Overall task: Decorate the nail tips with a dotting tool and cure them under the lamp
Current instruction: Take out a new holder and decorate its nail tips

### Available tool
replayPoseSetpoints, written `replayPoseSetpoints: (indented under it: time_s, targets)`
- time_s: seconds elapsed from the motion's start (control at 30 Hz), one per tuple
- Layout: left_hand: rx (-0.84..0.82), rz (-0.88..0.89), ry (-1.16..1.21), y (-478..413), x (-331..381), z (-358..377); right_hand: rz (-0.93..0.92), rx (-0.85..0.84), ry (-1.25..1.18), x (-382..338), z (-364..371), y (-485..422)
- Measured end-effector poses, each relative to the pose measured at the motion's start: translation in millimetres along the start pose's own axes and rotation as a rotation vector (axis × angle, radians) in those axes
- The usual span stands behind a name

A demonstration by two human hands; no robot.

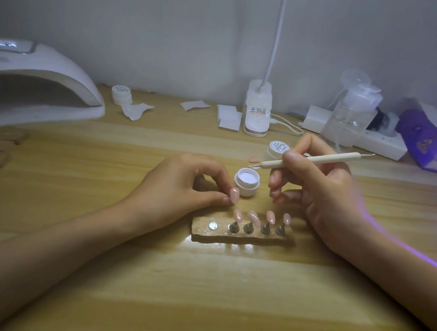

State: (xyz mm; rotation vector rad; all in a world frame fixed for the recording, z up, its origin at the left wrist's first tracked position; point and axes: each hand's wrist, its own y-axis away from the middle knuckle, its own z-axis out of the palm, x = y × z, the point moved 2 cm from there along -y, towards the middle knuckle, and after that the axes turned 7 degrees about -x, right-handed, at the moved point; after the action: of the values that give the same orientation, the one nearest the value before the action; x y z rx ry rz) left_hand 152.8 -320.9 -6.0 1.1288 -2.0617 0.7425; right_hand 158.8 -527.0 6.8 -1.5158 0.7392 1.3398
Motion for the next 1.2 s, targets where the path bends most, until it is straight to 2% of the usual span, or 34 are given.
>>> replayPoseSetpoints:
  time_s: [0.4, 1.2]
  targets:
    - [-0.014, -0.008, -0.003, 0.4, 1.3, 0.0, 0.051, -0.093, 0.025, 7.7, 8.2, 2.4]
    - [-0.008, 0.011, -0.030, -0.1, 2.9, -0.1, 0.082, -0.117, 0.070, 9.6, 6.6, 0.9]
